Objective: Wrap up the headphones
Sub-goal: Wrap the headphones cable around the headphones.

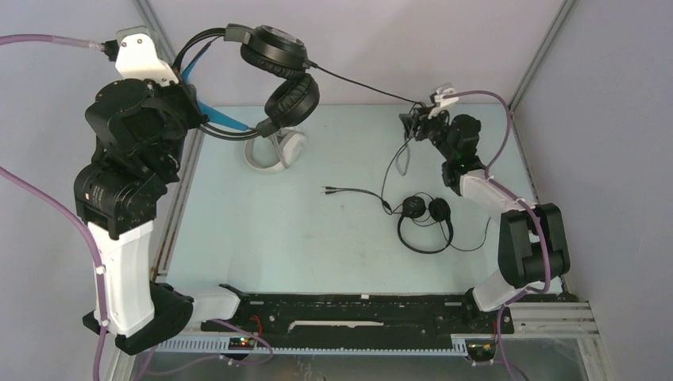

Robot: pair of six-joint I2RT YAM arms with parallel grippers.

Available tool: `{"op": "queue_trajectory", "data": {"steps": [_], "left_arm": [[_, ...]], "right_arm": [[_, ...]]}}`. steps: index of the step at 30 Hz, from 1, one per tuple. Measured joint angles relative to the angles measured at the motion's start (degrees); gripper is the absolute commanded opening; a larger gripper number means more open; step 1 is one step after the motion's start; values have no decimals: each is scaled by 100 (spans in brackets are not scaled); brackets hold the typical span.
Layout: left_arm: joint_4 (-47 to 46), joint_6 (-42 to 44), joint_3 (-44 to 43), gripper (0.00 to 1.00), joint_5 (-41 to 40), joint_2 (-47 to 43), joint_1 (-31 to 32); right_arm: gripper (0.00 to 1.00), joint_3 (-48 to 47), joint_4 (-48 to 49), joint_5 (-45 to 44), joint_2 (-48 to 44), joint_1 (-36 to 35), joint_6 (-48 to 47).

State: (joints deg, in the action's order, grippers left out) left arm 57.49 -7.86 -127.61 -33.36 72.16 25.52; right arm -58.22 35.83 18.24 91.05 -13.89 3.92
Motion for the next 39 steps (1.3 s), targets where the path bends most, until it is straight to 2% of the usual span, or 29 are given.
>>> {"op": "queue_trajectory", "data": {"steps": [3,7,12,16,19,24,28,30,32,35,37,39], "left_arm": [[2,61,0,0,-74,4,0],[2,94,0,0,-122,-15,0],[0,98,0,0,-192,-59,0],[-46,103,0,0,-256,-118,0],[-111,105,2,0,-271,-168,0],[-219,136,35,0,-280,-240,0],[-275,190,138,0,-363,-278,0],[-339,197,330,0,-411,-330,-2],[-387,203,566,0,-428,-391,-4],[-433,234,920,0,-463,-439,-4],[-420,254,1019,0,-505,-407,-4],[-420,291,1051,0,-560,-354,-4]], "right_arm": [[61,0,28,-9,0,337,72],[57,-72,-105,-170,0,721,129],[59,-527,-595,-769,0,1093,323],[35,-1303,-1338,-1141,44,1467,483],[26,-1652,-1495,-1182,114,1681,599],[24,-1679,-1714,-1182,273,1797,737],[34,-1985,-2424,-981,575,1862,831],[34,-2323,-2992,-623,756,1939,868],[25,-2800,-3711,-227,997,2020,938],[5,-3128,-4489,111,1211,2070,1069],[0,-3110,-4898,203,1246,2090,1143],[0,-3097,-5141,181,1257,2114,1211]]}}
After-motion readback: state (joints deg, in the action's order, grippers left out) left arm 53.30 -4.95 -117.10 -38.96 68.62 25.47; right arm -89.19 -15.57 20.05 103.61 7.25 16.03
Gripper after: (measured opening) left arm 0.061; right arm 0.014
